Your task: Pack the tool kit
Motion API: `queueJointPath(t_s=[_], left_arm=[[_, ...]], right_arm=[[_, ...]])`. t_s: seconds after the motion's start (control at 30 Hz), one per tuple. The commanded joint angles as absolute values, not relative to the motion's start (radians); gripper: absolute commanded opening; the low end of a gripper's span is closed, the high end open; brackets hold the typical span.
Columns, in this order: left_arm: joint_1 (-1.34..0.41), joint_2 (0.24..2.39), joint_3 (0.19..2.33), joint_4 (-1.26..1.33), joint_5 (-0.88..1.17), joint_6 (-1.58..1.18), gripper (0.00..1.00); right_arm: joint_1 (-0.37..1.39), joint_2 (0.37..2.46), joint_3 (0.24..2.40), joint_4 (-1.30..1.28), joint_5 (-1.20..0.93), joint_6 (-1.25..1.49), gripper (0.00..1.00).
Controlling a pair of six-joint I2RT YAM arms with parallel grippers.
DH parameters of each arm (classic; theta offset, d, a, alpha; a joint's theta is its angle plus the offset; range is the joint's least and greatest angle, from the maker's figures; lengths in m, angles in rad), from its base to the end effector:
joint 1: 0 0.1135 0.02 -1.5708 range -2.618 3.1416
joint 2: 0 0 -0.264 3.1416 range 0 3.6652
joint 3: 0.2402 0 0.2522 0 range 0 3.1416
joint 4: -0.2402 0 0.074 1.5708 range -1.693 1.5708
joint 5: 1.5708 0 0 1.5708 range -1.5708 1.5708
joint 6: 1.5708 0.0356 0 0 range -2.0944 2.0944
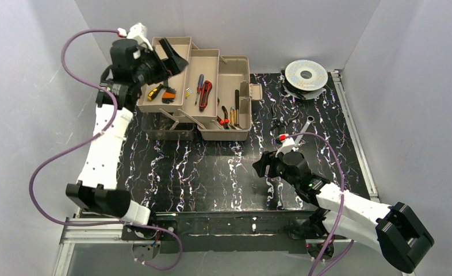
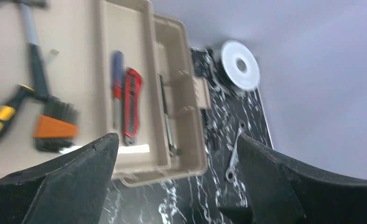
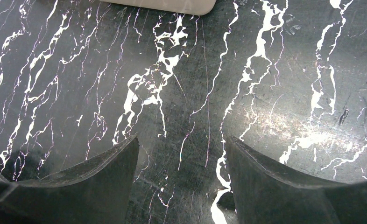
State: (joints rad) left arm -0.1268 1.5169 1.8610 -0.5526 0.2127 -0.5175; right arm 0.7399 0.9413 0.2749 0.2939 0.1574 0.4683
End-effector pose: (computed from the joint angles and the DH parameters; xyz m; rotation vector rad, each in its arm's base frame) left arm 0.3190 -0.0482 0.4937 -0.1982 1.8108 -0.6495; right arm 0.1484 0.1279 0.1829 -0.1633 1.9875 0.6432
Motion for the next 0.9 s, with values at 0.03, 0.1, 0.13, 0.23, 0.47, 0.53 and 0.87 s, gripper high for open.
queueJointPath(t_s=[0.03,0.1,0.13,0.23,0.47,0.53,0.87], left_arm=[[-0.322,1.368,1.676,-0.491,0.108,-0.487,0.98],[-0.388,1.307,1.591,-0.438,0.07,-0.476,0.98],[-0.419,1.28,1.554,-0.426,0.035,-0.465,0.98],[-0.531,1.203,1.381,-0.364,-0.087,-0.412,0.98],[-0.727,1.074,1.014,-0.209,-0.206,-0.365,0.98],[-0.78,1.054,0.952,-0.199,-0.23,-0.355,0.98],[-0.813,0.887,0.639,-0.189,-0.435,-0.463,0.98]], right_arm=[[0.739,0.948,0.329,0.326,0.172,0.46,0.76],[0.739,0.943,0.329,0.322,0.172,0.459,0.75],[0.739,0.937,0.325,0.322,0.172,0.459,0.76],[0.739,0.923,0.317,0.328,0.174,0.46,0.76],[0.739,0.936,0.326,0.322,0.179,0.457,0.75],[0.739,0.935,0.325,0.323,0.183,0.456,0.76],[0.739,0.913,0.315,0.318,0.207,0.455,0.75]])
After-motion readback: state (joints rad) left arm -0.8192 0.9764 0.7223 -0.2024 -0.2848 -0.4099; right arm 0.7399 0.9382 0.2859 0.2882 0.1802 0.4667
